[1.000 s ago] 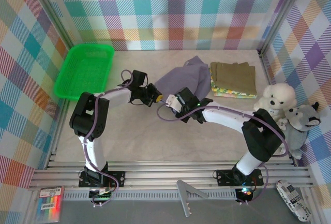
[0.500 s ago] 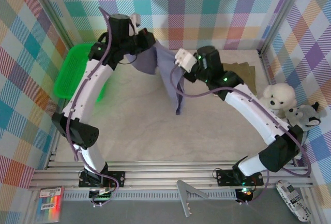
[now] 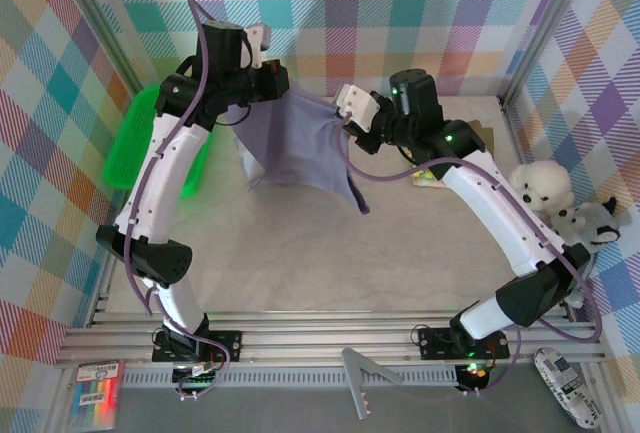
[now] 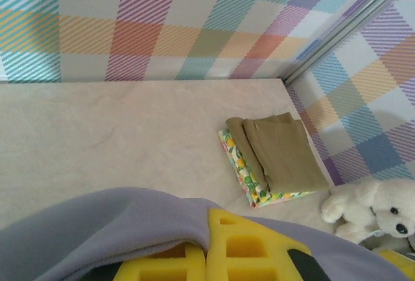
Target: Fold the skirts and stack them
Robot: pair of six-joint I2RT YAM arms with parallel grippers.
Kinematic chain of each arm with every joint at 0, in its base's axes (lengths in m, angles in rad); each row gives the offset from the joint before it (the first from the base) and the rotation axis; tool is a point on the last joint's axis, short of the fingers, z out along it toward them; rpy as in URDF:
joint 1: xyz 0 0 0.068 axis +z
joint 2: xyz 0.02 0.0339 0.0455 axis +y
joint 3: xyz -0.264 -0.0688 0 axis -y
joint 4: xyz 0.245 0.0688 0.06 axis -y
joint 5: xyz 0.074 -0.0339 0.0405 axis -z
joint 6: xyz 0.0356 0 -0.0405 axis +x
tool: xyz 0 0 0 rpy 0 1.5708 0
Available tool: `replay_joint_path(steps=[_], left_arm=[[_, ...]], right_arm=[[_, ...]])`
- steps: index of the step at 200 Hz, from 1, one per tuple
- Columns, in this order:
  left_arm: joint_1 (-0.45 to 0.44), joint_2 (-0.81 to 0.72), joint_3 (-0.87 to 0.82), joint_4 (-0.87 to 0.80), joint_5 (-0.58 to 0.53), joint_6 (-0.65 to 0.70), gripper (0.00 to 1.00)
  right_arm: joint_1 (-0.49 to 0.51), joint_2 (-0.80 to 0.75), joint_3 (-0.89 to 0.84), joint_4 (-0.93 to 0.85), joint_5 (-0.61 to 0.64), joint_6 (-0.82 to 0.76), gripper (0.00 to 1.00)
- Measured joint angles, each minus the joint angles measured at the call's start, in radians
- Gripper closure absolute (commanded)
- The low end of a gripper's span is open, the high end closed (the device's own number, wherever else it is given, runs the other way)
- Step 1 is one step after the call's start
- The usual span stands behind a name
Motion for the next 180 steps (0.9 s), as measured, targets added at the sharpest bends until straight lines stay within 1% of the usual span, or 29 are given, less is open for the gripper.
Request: replay_joint_path(steps=[32,71,94,114,126,140,143,148,149,150,153,154,156,157,159,161,164,165,166,168,169,170,171,172,174,175,176,178,180], left_arm=[[-0.002,-0.09,-0.07,-0.03,0.034,0.011,1.0],[-0.002,-0.285,-0.171,-0.026,0.146,0.002,1.0],[-0.007,-0.335,-0.174,-0.027,0.188,-0.01,1.0],[-0.01,-0.316,-0.174,-0.027,0.203,-0.012,1.0],[-0.013,-0.271,-0.161,-0.029,0.207,-0.005,1.0],[-0.016,-0.128,-0.093,-0.027,0.208,0.024,1.0],[-0.016,-0.102,-0.079,-0.024,0.208,0.03,0.96],[-0.016,-0.022,-0.043,-0.016,0.207,0.047,0.85],[-0.016,-0.011,-0.035,-0.017,0.208,0.048,0.82],[-0.016,-0.002,-0.028,-0.018,0.207,0.05,0.78],[-0.014,0.048,0.0,-0.021,0.203,0.063,0.64],[-0.014,0.069,0.013,-0.026,0.204,0.063,0.62],[-0.014,0.098,0.04,-0.029,0.202,0.064,0.5],[-0.014,0.111,0.052,-0.029,0.201,0.064,0.45],[-0.014,0.141,0.07,-0.025,0.197,0.07,0.37],[-0.013,0.171,0.089,-0.014,0.191,0.075,0.3],[-0.011,0.206,0.101,-0.005,0.186,0.078,0.21],[-0.01,0.226,0.109,0.002,0.183,0.083,0.18],[-0.007,0.255,0.124,0.002,0.18,0.084,0.16],[-0.003,0.293,0.154,-0.018,0.174,0.088,0.13],[-0.001,0.33,0.193,-0.042,0.168,0.081,0.11],[-0.001,0.33,0.193,-0.042,0.168,0.081,0.1],[0.001,0.365,0.235,-0.062,0.167,0.079,0.09],[0.002,0.392,0.268,-0.072,0.161,0.078,0.07],[0.004,0.412,0.29,-0.081,0.158,0.079,0.05],[0.01,0.466,0.344,-0.084,0.158,0.073,0.04],[0.011,0.489,0.366,-0.087,0.156,0.069,0.03],[0.015,0.526,0.411,-0.089,0.152,0.063,0.01],[0.019,0.571,0.464,-0.089,0.151,0.062,0.0]], right_arm=[[0.002,-0.048,0.0,-0.064,-0.107,0.021,1.0],[0.016,-0.137,-0.002,-0.106,-0.257,0.058,1.0],[0.015,-0.188,-0.034,-0.095,-0.322,0.07,1.0],[-0.025,-0.193,-0.056,-0.082,-0.376,0.079,1.0],[-0.097,-0.177,-0.086,-0.068,-0.423,0.09,1.0],[-0.19,-0.12,-0.104,-0.056,-0.484,0.104,1.0],[-0.203,-0.11,-0.104,-0.055,-0.488,0.106,1.0],[-0.232,-0.075,-0.104,-0.051,-0.5,0.112,0.94],[-0.245,-0.061,-0.103,-0.051,-0.505,0.115,0.89],[-0.245,-0.061,-0.103,-0.051,-0.505,0.115,0.89],[-0.264,-0.032,-0.101,-0.049,-0.506,0.122,0.77],[-0.267,-0.023,-0.1,-0.05,-0.507,0.125,0.74],[-0.275,-0.009,-0.097,-0.051,-0.509,0.127,0.68],[-0.282,0.002,-0.093,-0.053,-0.509,0.127,0.68],[-0.294,0.024,-0.091,-0.053,-0.507,0.132,0.63],[-0.301,0.043,-0.09,-0.051,-0.506,0.136,0.58],[-0.314,0.07,-0.086,-0.05,-0.501,0.145,0.55],[-0.318,0.085,-0.083,-0.054,-0.497,0.153,0.54],[-0.325,0.104,-0.076,-0.061,-0.491,0.16,0.46],[-0.328,0.113,-0.072,-0.064,-0.488,0.161,0.38],[-0.332,0.127,-0.065,-0.069,-0.481,0.164,0.38],[-0.335,0.14,-0.061,-0.072,-0.474,0.175,0.35],[-0.339,0.158,-0.055,-0.073,-0.469,0.18,0.28],[-0.339,0.158,-0.055,-0.073,-0.469,0.18,0.28],[-0.344,0.183,-0.045,-0.074,-0.461,0.187,0.09],[-0.347,0.201,-0.039,-0.072,-0.454,0.196,0.04],[-0.349,0.215,-0.033,-0.072,-0.448,0.201,0.01],[-0.351,0.233,-0.025,-0.073,-0.438,0.212,0.0],[-0.356,0.253,-0.015,-0.073,-0.43,0.219,0.01]])
